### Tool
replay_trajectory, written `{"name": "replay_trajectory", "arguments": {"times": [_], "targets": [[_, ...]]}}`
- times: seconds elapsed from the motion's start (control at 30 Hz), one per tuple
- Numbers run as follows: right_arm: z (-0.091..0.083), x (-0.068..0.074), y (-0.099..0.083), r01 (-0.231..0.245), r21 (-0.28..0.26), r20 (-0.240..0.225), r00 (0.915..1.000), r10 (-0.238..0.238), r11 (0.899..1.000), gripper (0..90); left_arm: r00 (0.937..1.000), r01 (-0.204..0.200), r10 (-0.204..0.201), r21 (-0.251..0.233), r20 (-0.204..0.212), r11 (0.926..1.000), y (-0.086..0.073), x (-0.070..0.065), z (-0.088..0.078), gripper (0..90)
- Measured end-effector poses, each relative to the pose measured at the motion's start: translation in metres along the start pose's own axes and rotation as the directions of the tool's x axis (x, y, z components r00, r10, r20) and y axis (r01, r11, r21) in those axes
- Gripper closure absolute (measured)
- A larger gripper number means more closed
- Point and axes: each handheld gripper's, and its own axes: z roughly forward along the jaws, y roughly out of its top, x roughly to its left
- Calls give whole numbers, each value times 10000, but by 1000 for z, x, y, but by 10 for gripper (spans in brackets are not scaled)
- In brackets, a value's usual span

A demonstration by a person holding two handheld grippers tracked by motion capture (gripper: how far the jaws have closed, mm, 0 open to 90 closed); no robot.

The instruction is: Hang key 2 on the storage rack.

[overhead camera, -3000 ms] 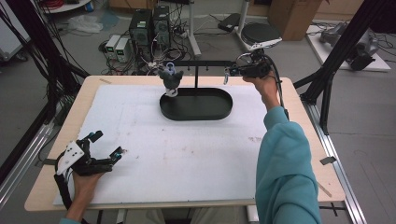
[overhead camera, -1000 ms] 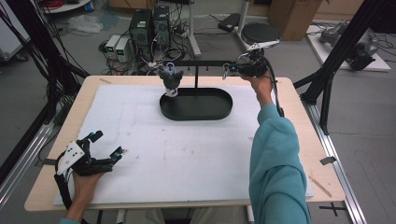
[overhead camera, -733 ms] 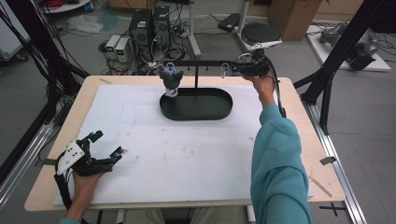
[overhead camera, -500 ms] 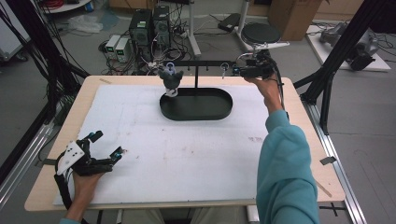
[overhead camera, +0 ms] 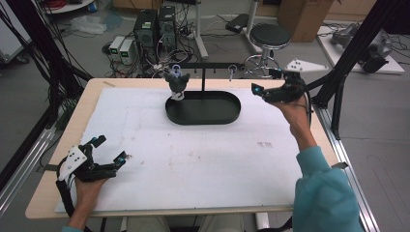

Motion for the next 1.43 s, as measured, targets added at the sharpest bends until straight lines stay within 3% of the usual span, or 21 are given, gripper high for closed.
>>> {"name": "replay_trajectory", "arguments": {"times": [0.07,0.17,0.4,0.47,0.6,0.63,0.7,1.1,1.17,1.23,1.43], "targets": [[-5,4,-8,18,-180,-13,10000,-18,9998,6,10000,8,-8,14,0,10000,0,0,0,17],[-23,18,-39,42,-716,202,9998,-28,9974,6,10000,-72,72,53,15,10000,0,0,0,17],[-36,40,-87,46,-798,495,9988,-6,9968,6,9999,69,-70,82,128,9999,1,1,-2,17],[-39,47,-100,230,-824,648,9977,-177,9963,6,9999,93,-94,90,112,9999,1,1,-3,17],[-48,60,-130,675,-1539,799,9953,-557,9858,6,9999,102,-104,108,109,9999,1,1,-3,17],[-48,60,-130,675,-1539,799,9953,-557,9858,6,9999,105,-106,105,115,9999,1,1,-3,17],[-53,65,-147,584,-1764,790,9959,-450,9826,6,9999,95,-97,125,108,9999,1,1,-3,17],[-63,62,-190,-197,-2203,1314,9901,497,9752,6,9999,-105,105,105,50,9999,0,-2,-4,17],[-61,63,-195,-225,-2177,1322,9898,524,9758,6,9997,-238,237,110,52,9997,0,-3,-5,17],[-60,65,-195,51,-2162,1363,9903,250,9763,6,9995,-312,312,74,19,9995,0,-4,-5,17],[-61,66,-196,-86,-2156,1321,9905,379,9764,6,9994,-349,349,-14,3,9994,0,-4,-6,17]]}}
